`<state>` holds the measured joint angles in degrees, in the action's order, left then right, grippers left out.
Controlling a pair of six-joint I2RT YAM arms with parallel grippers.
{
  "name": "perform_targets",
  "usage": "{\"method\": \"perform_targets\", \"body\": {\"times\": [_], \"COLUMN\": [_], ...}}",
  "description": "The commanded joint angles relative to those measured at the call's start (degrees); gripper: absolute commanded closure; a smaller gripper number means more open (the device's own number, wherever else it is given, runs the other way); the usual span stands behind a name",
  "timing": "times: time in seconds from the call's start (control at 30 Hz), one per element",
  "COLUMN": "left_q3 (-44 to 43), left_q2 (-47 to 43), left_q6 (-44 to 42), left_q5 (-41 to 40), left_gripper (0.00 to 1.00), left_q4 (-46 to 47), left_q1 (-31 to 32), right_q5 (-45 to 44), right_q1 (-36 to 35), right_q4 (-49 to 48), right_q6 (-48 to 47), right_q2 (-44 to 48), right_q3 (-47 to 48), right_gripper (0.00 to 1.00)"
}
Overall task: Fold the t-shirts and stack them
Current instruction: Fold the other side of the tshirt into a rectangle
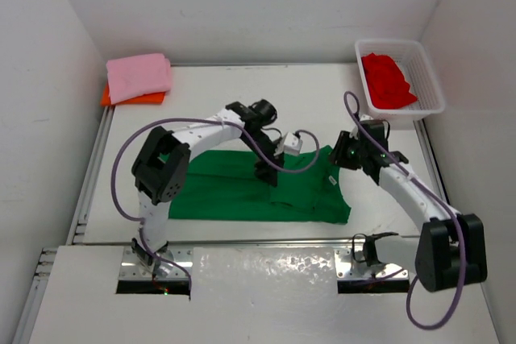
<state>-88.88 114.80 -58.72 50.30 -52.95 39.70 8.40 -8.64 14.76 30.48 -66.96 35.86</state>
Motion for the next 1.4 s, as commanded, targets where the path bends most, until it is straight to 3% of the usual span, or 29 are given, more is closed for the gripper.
{"method": "perform_targets", "body": {"times": [0.0,0.07,0.1,0.17,0.2,0.4,0.6,0.63,0.73,0.8,0.97,1.2,1.23,1.37], "left_q3": [-3.58,-1.4,2.71,6.95,10.36,18.55,25.4,26.64,31.21,32.36,34.3,35.18,35.27,35.27], "left_q2": [-6.69,-7.92,-9.58,-11.35,-13.1,-17.51,-16.89,-16.72,-14.36,-13.73,-12.06,-10.56,-10.83,-12.41], "left_q6": [2.8,6.93,12.0,14.94,16.17,17.58,19.43,19.61,19.61,19.87,20.31,20.57,20.49,20.13], "left_q5": [0.79,-3.79,-9.38,-13.37,-15.39,-29.18,-35.01,-35.36,-38.43,-38.79,-39.84,-39.76,-39.58,-38.62], "left_gripper": [0.4,0.41,0.43,0.43,0.43,0.43,0.44,0.44,0.45,0.45,0.45,0.46,0.46,0.44], "left_q4": [-7.25,-4.99,-0.88,2.48,4.76,9.34,16.98,18.31,22.7,23.58,24.91,25.35,25.35,24.91], "left_q1": [-5.41,-8.22,-11.98,-16.65,-21.9,-37.21,-47.25,-47.78,-48.23,-48.58,-49.72,-49.99,-49.99,-49.99], "right_q5": [-6.21,-5.42,-4.2,-2.61,-0.6,4.16,5.13,5.83,7.33,5.58,-3.64,-0.84,-1.54,0.3], "right_q1": [1.87,2.58,2.58,2.58,2.58,2.49,2.49,2.58,2.67,2.84,5.48,5.48,5.48,5.57], "right_q4": [-0.87,-3.5,-6.3,-8.78,-9.66,-13.09,-13.79,-14.41,-17.84,-17.67,-18.89,-16.08,-16.08,-13.38], "right_q6": [2.66,1.61,0.99,-0.5,-1.12,-2.36,-1.48,-1.13,0.63,0.89,5.55,5.47,5.64,3.1], "right_q2": [-6.14,-8.18,-9.75,-11.34,-12.31,-19.08,-26.81,-27.43,-28.32,-27.09,-19.8,-22.96,-22.52,-25.23], "right_q3": [2.9,3.08,3.17,3.69,4.3,7.03,8.26,8.35,8.09,7.57,1.08,2.2,1.94,5.18], "right_gripper": [0.64,0.61,0.59,0.57,0.57,0.63,0.64,0.67,0.93,1.0,1.0,1.0,0.99,0.77]}}
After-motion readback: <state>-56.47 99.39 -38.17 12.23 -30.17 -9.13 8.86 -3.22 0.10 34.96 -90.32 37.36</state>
